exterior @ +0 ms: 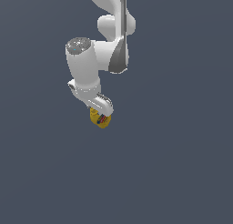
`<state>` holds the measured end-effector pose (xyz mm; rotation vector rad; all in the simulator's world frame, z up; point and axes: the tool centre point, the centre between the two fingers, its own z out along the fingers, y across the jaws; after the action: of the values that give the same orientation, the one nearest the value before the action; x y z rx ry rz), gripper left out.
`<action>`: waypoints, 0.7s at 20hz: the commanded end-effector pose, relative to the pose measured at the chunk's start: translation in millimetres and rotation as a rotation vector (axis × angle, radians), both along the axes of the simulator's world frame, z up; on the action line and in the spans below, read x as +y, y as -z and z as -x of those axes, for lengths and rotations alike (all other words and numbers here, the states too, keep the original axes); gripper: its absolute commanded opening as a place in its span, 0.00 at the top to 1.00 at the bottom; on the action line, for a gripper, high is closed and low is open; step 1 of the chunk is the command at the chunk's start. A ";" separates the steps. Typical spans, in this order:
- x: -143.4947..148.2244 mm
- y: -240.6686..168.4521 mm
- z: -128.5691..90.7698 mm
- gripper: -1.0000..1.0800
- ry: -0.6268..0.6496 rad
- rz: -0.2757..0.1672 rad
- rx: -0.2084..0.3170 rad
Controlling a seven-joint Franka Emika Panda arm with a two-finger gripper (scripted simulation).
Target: Pick up the object and move it to a goal position.
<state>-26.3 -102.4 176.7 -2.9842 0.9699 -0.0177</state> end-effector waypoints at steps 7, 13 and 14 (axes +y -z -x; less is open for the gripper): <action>-52.2 3.8 -36.3 1.00 0.005 0.000 0.011; -77.1 3.4 -58.2 1.00 0.005 0.000 0.011; -80.1 3.3 -60.8 1.00 0.005 0.000 0.011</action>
<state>28.3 -175.5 169.3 -2.9857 0.9772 0.0107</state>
